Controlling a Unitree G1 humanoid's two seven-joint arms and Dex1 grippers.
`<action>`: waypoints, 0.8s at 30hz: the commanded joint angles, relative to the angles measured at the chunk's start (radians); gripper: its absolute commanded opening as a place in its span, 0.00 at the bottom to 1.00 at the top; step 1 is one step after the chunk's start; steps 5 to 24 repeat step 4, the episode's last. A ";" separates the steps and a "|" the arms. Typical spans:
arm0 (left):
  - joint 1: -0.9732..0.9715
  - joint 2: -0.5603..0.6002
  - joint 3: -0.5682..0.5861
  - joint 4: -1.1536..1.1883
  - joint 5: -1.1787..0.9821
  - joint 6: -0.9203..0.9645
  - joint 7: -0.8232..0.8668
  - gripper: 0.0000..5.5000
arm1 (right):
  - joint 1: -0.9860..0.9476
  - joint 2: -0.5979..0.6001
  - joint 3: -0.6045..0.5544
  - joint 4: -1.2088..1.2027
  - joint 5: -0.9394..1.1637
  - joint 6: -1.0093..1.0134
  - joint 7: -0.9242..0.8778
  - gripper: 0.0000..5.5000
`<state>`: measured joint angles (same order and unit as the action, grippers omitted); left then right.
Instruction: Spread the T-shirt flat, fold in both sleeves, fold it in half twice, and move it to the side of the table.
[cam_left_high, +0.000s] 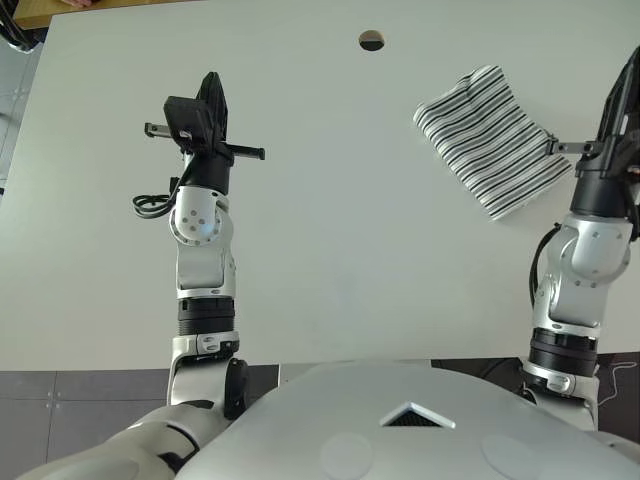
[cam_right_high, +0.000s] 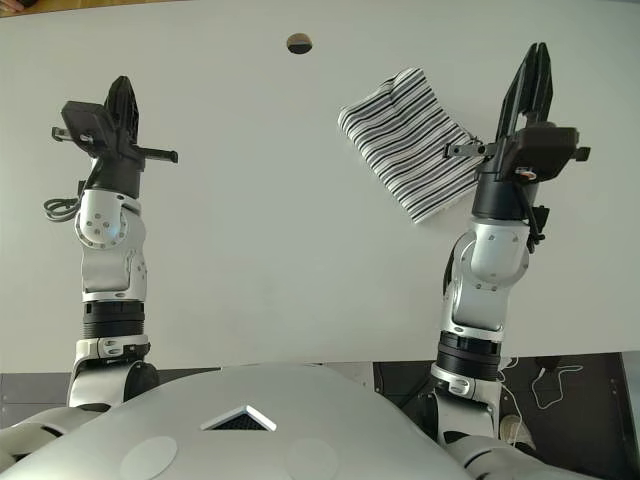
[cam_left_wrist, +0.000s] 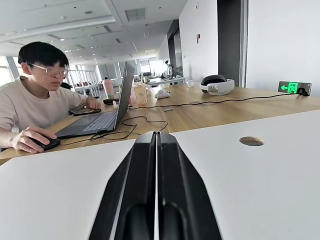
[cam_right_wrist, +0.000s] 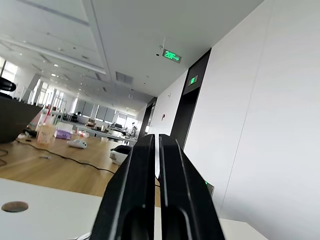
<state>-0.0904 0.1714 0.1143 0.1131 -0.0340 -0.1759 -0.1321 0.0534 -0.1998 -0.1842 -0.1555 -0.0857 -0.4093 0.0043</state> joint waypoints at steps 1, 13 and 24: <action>-0.030 0.013 0.012 0.029 -0.017 0.024 -0.007 0.02 | -0.067 0.018 -0.037 0.043 -0.150 0.094 -0.151 0.02; -0.037 0.012 0.014 0.044 -0.018 0.021 -0.001 0.02 | -0.093 0.022 -0.019 0.063 -0.221 0.123 -0.213 0.02; -0.037 0.012 0.014 0.044 -0.018 0.021 -0.001 0.02 | -0.093 0.022 -0.019 0.063 -0.221 0.123 -0.213 0.02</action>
